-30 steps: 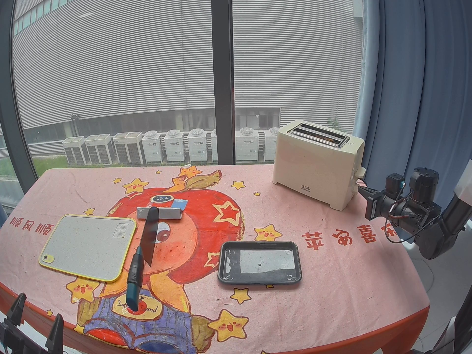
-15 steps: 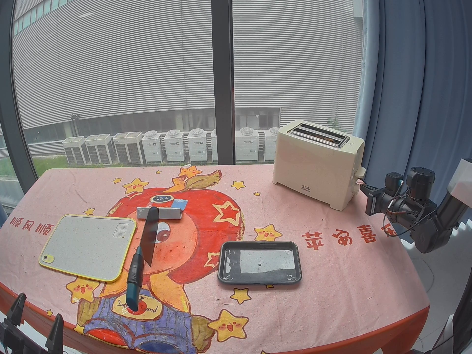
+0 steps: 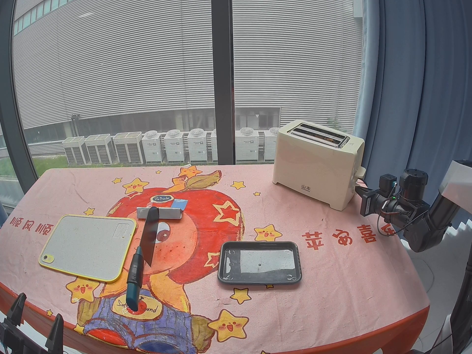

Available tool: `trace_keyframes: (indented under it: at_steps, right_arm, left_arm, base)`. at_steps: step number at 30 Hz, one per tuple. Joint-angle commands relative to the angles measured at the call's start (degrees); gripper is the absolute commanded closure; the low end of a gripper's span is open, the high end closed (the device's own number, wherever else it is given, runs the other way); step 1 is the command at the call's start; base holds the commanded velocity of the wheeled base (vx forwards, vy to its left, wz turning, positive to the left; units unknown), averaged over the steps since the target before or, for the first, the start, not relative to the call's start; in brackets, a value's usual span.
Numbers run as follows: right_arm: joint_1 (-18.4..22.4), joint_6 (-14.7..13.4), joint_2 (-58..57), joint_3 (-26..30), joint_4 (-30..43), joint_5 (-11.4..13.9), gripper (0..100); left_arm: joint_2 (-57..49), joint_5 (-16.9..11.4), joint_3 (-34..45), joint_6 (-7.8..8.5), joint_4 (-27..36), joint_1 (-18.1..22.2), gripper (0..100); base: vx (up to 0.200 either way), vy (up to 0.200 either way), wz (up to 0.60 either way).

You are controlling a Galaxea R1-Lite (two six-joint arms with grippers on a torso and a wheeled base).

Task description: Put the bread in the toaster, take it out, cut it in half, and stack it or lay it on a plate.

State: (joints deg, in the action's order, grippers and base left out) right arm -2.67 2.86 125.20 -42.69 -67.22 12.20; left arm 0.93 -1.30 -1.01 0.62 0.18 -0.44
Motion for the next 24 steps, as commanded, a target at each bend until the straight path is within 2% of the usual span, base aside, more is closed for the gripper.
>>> trace_keyframes:
  at_steps: [1, 24]
  right_arm:
    - [0.0, 0.0, 0.5, -0.4, 0.0, 0.0, 100]
    - [0.6, 0.0, 1.2, -0.6, 0.0, -0.1, 100]
  left_arm:
    - [-0.9, 0.0, 1.0, -0.01, 0.0, 0.0, 0]
    - [-0.9, 0.0, 1.0, -0.01, 0.0, 0.0, 0]
  base:
    - [0.0, 0.0, 0.0]
    - [0.0, 0.0, 0.0]
